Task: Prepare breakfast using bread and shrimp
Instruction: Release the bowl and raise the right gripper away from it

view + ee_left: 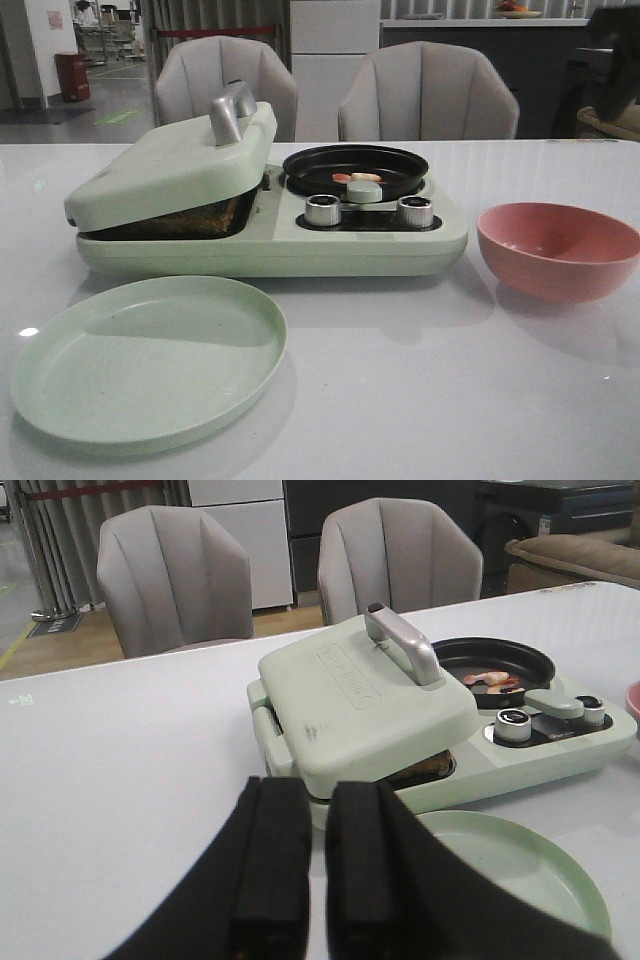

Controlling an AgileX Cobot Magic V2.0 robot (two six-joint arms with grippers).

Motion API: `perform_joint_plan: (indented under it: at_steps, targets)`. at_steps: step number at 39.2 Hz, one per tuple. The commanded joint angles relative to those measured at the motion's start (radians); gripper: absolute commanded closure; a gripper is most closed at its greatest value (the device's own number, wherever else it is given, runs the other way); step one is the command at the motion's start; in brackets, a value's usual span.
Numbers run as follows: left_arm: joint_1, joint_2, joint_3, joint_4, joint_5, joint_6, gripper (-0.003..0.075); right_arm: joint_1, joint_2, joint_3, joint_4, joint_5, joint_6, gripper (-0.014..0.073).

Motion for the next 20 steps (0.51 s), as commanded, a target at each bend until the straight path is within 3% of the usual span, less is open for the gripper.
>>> perform_joint_plan:
  at_steps: [1, 20]
  targets:
    - [-0.007, 0.013, -0.026, -0.010, -0.084, -0.008, 0.0535, 0.044, -0.143, 0.002, 0.022, -0.086, -0.026, 0.0134]
    - [-0.007, 0.013, -0.026, -0.017, -0.093, -0.008, 0.0535, 0.231, -0.582, 0.414, 0.027, -0.465, -0.027, 0.0134]
